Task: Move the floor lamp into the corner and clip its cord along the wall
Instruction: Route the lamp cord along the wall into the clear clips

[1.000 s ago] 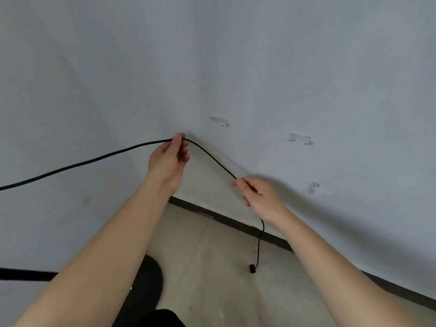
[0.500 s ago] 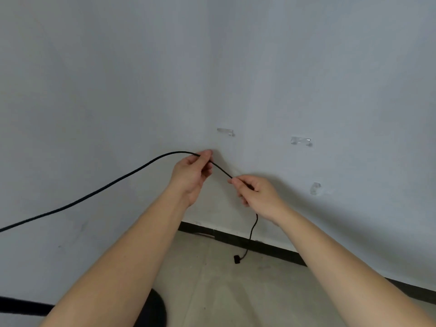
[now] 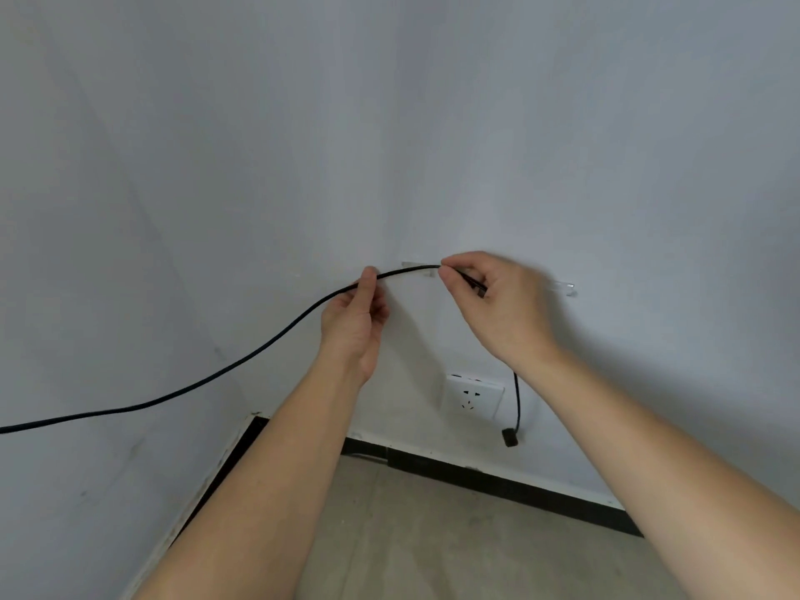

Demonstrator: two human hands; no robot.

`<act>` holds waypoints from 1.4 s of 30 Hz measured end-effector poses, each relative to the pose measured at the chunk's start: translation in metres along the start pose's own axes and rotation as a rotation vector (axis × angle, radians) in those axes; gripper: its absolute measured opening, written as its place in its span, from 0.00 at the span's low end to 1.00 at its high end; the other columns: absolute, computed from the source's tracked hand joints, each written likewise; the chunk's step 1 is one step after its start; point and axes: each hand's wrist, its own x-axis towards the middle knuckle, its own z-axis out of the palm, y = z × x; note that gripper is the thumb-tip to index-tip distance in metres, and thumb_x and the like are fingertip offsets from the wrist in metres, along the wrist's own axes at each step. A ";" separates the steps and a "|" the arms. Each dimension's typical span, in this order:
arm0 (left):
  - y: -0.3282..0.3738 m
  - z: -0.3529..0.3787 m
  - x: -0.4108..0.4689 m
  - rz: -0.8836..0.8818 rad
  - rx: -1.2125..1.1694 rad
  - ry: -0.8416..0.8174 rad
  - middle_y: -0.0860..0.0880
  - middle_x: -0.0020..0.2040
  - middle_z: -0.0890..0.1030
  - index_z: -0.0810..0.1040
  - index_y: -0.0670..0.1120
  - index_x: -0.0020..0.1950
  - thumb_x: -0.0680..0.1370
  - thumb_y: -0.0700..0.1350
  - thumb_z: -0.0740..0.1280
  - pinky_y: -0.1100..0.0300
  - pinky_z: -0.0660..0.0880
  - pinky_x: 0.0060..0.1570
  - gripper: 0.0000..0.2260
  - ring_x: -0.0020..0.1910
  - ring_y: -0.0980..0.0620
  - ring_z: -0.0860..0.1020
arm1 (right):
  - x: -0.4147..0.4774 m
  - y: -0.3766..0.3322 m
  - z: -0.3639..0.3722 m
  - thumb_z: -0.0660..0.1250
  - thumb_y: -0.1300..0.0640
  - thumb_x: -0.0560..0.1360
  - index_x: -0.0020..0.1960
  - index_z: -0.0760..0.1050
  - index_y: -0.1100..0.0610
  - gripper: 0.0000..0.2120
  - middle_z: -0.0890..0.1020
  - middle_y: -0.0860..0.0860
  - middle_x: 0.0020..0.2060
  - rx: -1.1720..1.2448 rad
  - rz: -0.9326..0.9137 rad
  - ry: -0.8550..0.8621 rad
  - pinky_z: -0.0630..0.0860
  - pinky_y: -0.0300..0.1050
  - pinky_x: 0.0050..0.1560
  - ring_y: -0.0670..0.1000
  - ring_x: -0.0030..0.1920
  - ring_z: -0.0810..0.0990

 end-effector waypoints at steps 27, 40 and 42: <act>-0.005 0.016 -0.013 -0.047 -0.117 0.172 0.49 0.37 0.79 0.79 0.44 0.43 0.77 0.46 0.72 0.63 0.77 0.36 0.07 0.34 0.55 0.76 | -0.073 0.045 -0.075 0.69 0.53 0.78 0.46 0.83 0.45 0.06 0.84 0.44 0.34 0.268 0.444 -0.098 0.73 0.34 0.32 0.42 0.28 0.73; -0.034 0.075 -0.070 -0.170 0.375 -0.257 0.52 0.38 0.85 0.84 0.46 0.46 0.75 0.46 0.74 0.60 0.75 0.43 0.04 0.41 0.55 0.82 | -0.055 0.025 -0.075 0.71 0.51 0.76 0.41 0.83 0.44 0.06 0.83 0.42 0.31 0.290 0.437 -0.028 0.72 0.30 0.31 0.40 0.26 0.74; -0.035 0.080 -0.070 -0.168 0.375 -0.247 0.52 0.38 0.85 0.84 0.46 0.46 0.75 0.45 0.74 0.60 0.74 0.43 0.04 0.41 0.55 0.81 | -0.056 0.027 -0.077 0.71 0.51 0.76 0.42 0.83 0.45 0.05 0.83 0.42 0.31 0.289 0.462 -0.033 0.70 0.31 0.30 0.41 0.26 0.75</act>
